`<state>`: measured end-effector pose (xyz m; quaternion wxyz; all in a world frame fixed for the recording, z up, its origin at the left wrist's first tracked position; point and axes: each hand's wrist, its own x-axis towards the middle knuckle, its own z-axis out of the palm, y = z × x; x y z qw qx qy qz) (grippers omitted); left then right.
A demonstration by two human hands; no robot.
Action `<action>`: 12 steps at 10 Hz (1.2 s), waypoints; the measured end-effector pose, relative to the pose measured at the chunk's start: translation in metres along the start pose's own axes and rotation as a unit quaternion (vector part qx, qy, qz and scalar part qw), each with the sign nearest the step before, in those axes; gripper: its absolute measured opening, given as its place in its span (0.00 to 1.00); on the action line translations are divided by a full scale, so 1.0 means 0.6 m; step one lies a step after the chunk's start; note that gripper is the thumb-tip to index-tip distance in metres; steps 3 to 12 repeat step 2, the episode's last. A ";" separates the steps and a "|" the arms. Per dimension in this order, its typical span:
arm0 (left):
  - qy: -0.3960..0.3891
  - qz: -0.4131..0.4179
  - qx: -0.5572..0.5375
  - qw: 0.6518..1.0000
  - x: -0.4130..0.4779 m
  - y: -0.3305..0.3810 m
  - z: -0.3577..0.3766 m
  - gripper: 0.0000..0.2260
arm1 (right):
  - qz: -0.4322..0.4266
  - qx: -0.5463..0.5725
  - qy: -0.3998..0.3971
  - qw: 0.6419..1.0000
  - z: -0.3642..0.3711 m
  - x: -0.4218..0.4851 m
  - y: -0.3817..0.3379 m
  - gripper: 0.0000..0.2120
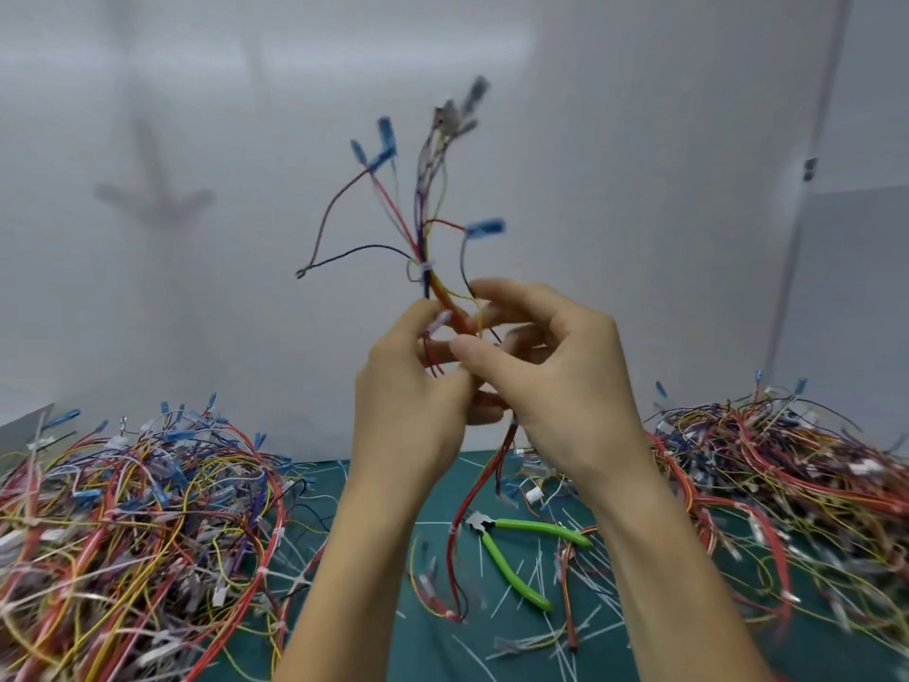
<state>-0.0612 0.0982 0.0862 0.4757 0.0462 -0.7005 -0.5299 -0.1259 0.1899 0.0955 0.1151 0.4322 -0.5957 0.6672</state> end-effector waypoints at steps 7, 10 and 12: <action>-0.002 -0.033 -0.185 0.982 0.050 0.062 0.025 0.07 | -0.232 -0.148 0.079 0.958 -0.003 -0.013 -0.047 0.16; -0.002 -0.033 -0.185 0.982 0.050 0.062 0.025 0.07 | -0.232 -0.148 0.079 0.958 -0.003 -0.013 -0.047 0.16; -0.002 -0.033 -0.185 0.982 0.050 0.062 0.025 0.07 | -0.232 -0.148 0.079 0.958 -0.003 -0.013 -0.047 0.16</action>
